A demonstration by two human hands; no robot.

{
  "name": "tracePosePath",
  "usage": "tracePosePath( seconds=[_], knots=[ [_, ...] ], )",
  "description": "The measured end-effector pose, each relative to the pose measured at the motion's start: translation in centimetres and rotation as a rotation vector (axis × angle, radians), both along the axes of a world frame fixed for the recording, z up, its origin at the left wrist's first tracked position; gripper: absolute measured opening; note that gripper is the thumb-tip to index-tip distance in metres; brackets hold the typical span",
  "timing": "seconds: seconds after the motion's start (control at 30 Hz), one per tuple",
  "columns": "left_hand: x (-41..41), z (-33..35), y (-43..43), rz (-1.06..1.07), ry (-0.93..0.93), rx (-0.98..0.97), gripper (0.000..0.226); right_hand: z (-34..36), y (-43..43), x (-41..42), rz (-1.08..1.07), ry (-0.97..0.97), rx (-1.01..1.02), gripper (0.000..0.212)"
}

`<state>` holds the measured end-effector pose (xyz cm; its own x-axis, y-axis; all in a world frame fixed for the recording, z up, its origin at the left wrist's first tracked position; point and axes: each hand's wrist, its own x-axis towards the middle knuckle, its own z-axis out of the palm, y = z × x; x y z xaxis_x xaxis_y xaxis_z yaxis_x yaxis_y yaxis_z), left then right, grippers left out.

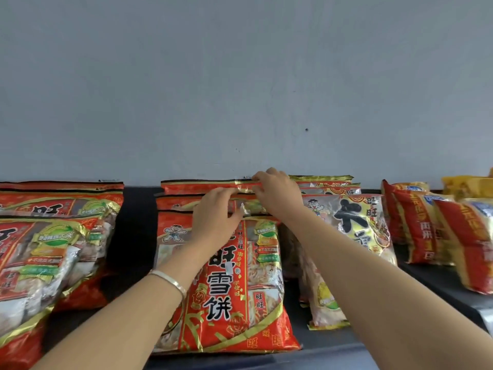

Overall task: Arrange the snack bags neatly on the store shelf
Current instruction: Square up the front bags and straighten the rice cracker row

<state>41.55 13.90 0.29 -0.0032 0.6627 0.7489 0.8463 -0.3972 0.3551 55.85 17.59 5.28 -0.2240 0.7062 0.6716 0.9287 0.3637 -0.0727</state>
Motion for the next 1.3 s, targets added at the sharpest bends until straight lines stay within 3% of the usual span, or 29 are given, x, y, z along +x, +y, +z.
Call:
tracePosePath(
  seconds=[0.27,0.4,0.5,0.57,0.67,0.83,0.93,1.07,1.3],
  knots=[
    [10.0,-0.8,-1.6,-0.296,-0.041,-0.199,0.060,-2.2,-2.2,10.5,-0.232,0.170,-0.013,0.041],
    [14.3,-1.9,-1.9,-0.421,-0.293,-0.428,0.087,-3.7,-2.4,14.6,-0.315,0.299,-0.160,0.065],
    [16.4,-3.9,-1.5,-0.423,-0.551,-0.591,0.106,-5.0,-2.1,17.0,-0.299,0.523,-0.298,0.088],
    [17.5,-5.0,-1.0,-0.410,-0.656,-0.613,0.116,-5.6,-1.7,18.3,-0.216,0.644,-0.371,0.095],
    [18.7,-5.6,-0.9,-0.386,-0.726,-0.567,0.121,-5.7,-1.8,19.9,-0.153,0.663,-0.393,0.092],
    [20.0,-6.1,-1.3,-0.326,-0.697,-0.535,0.116,-6.0,-2.2,21.5,-0.147,0.581,-0.415,0.086],
    [20.0,-5.8,-1.6,-0.250,-0.669,-0.495,0.110,-6.2,-3.3,21.2,-0.203,0.440,-0.299,0.076],
    [19.4,-4.7,-3.1,-0.149,-0.536,-0.353,0.087,-5.4,-4.6,19.6,-0.133,0.215,-0.061,0.056],
    [13.8,-3.8,-5.9,0.045,-0.228,-0.175,0.044,-5.7,-5.6,12.0,0.161,0.057,-0.057,0.046]
  ],
)
